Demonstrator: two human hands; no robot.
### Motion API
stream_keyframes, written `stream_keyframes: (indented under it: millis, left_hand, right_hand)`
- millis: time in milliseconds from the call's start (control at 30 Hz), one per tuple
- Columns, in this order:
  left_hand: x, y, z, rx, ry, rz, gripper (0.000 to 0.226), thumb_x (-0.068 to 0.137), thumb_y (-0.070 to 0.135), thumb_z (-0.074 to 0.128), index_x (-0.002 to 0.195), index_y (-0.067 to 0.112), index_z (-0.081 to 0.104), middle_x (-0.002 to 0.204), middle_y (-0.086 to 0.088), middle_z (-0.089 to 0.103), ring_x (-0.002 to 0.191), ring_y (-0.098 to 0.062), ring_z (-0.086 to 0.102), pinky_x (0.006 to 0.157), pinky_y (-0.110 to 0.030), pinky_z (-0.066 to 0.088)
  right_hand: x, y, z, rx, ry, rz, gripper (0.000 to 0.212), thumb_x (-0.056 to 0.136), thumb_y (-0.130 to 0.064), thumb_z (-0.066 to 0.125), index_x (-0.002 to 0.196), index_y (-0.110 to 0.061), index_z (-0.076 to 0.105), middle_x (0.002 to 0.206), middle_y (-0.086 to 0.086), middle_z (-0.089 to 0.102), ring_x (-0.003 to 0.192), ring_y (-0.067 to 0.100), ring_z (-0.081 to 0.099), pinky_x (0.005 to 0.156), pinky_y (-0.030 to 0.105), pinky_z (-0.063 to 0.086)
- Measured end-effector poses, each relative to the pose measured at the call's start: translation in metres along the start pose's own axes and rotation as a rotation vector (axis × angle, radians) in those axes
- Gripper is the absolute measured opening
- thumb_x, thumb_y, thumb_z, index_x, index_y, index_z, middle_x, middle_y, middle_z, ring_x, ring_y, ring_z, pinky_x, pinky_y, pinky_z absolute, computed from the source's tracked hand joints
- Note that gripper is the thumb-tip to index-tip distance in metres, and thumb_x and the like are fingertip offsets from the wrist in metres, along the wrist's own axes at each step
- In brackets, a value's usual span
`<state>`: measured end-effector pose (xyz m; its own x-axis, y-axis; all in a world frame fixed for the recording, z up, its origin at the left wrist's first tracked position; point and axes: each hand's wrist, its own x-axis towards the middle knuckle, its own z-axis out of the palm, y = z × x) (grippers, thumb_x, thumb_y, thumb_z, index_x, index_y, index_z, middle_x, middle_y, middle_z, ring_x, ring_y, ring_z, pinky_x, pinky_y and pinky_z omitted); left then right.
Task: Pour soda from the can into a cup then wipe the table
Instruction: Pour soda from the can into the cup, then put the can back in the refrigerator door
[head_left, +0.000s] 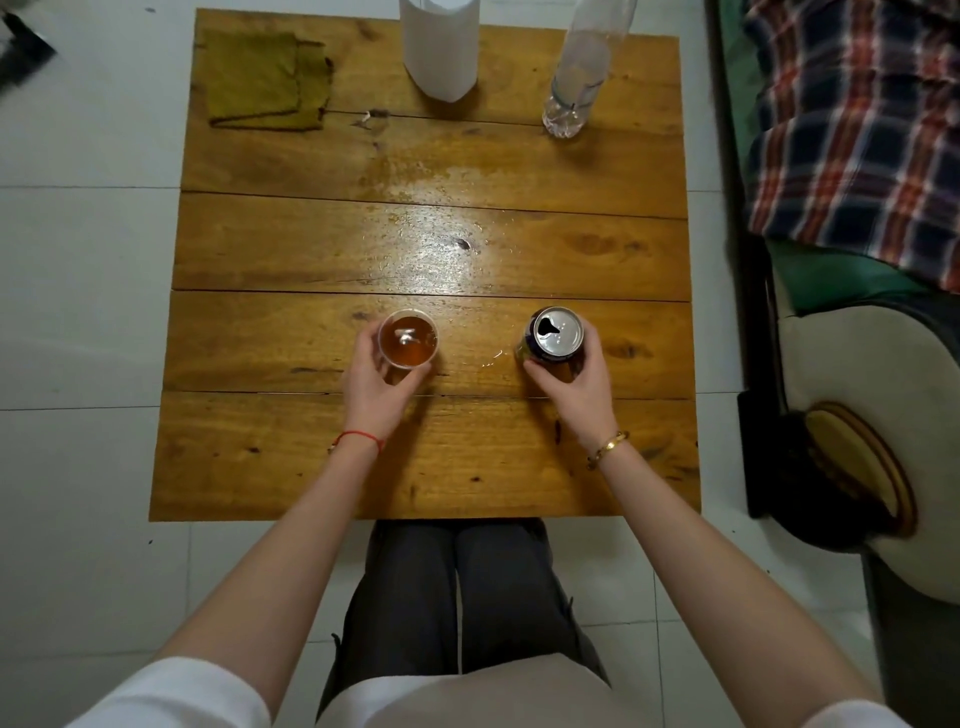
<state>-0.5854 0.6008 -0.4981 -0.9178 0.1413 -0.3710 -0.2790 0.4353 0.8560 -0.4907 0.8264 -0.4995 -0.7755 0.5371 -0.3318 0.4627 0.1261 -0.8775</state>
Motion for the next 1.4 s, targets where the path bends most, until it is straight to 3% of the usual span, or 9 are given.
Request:
stream_keyframes:
  millis: [267,333,433,567,667,800,967,1167,1400]
  left_hand:
    - [-0.014,0.004,-0.010,0.323,-0.002,0.074,0.097,0.071,0.029,0.086,0.150,0.019,0.030,0.153,-0.005,0.038,0.142,-0.021,0.035,0.118,-0.038,0.028]
    - [-0.034,0.009,-0.011,0.434,0.084,0.217,0.081,0.079,0.028,0.079,0.147,0.012,0.037,0.151,-0.009,0.039,0.142,-0.024,0.032,0.119,-0.036,0.024]
    - [-0.063,0.018,-0.001,0.445,0.123,0.381,0.044,0.090,0.016,0.067,0.131,0.008,0.054,0.132,-0.007,0.056,0.125,-0.019,0.049,0.110,-0.029,0.037]
    - [-0.068,0.037,0.028,0.137,-0.111,0.042,0.025,0.095,0.012,0.059,0.119,0.016,0.064,0.113,0.002,0.068,0.099,-0.008,0.064,0.090,-0.022,0.054]
    - [-0.047,0.043,0.054,-0.070,-0.214,-0.254,0.026,0.099,0.015,0.053,0.123,0.013,0.062,0.106,0.001,0.068,0.100,-0.015,0.066,0.094,-0.036,0.055]
    - [-0.027,0.049,0.086,-0.151,-0.245,-0.404,0.029,0.102,0.013,0.045,0.127,0.006,0.059,0.097,0.000,0.064,0.087,-0.017,0.063,0.084,-0.035,0.055]
    - [-0.016,0.044,0.105,-0.141,-0.243,-0.472,0.029,0.103,0.016,0.044,0.127,0.011,0.060,0.085,0.004,0.063,0.085,-0.019,0.062,0.088,-0.042,0.054]
    - [-0.025,0.059,0.102,-0.212,-0.243,-0.460,0.029,0.103,0.013,0.042,0.125,0.017,0.062,0.101,-0.003,0.065,0.085,-0.016,0.060,0.068,-0.025,0.049]
    - [-0.040,0.101,0.073,-0.326,-0.277,-0.476,0.034,0.103,0.024,0.045,0.133,0.012,0.055,0.124,-0.004,0.063,0.110,-0.023,0.064,0.091,-0.033,0.054]
  right_hand:
    - [-0.005,-0.003,-0.003,-0.015,-0.026,0.001,0.080,0.071,-0.030,0.082,0.140,-0.026,0.041,0.139,-0.006,0.052,0.129,0.012,0.048,0.111,0.043,0.040]
    - [-0.008,-0.005,-0.006,-0.044,-0.039,0.018,0.086,0.072,-0.027,0.084,0.144,-0.027,0.037,0.145,-0.005,0.047,0.133,0.013,0.044,0.113,0.041,0.038]
    - [-0.014,-0.007,-0.015,-0.069,-0.049,0.018,0.090,0.071,-0.025,0.084,0.146,-0.029,0.034,0.147,-0.006,0.044,0.135,0.011,0.042,0.113,0.041,0.038]
    - [-0.017,-0.011,-0.026,-0.130,-0.075,-0.007,0.086,0.075,-0.017,0.081,0.147,-0.025,0.034,0.148,-0.005,0.044,0.136,0.010,0.040,0.114,0.039,0.037]
    - [-0.012,-0.012,-0.029,-0.175,-0.089,-0.047,0.079,0.077,-0.017,0.079,0.144,-0.027,0.039,0.145,-0.006,0.048,0.135,0.012,0.043,0.112,0.042,0.039]
    - [-0.006,-0.008,-0.031,-0.230,-0.105,-0.084,0.072,0.077,-0.022,0.078,0.140,-0.026,0.043,0.140,-0.007,0.054,0.129,0.011,0.048,0.109,0.041,0.042]
    - [-0.004,-0.009,-0.030,-0.218,-0.104,-0.101,0.067,0.075,-0.023,0.081,0.134,-0.023,0.049,0.128,-0.012,0.058,0.119,0.006,0.054,0.105,0.034,0.046]
    - [-0.010,-0.021,-0.033,-0.123,-0.099,-0.072,0.064,0.073,-0.023,0.083,0.129,-0.021,0.051,0.127,-0.008,0.061,0.116,0.007,0.058,0.102,0.033,0.049]
    - [-0.028,-0.084,-0.059,-0.045,-0.142,-0.079,0.066,0.076,-0.024,0.081,0.133,-0.023,0.049,0.133,-0.009,0.056,0.120,0.005,0.055,0.100,0.026,0.050]
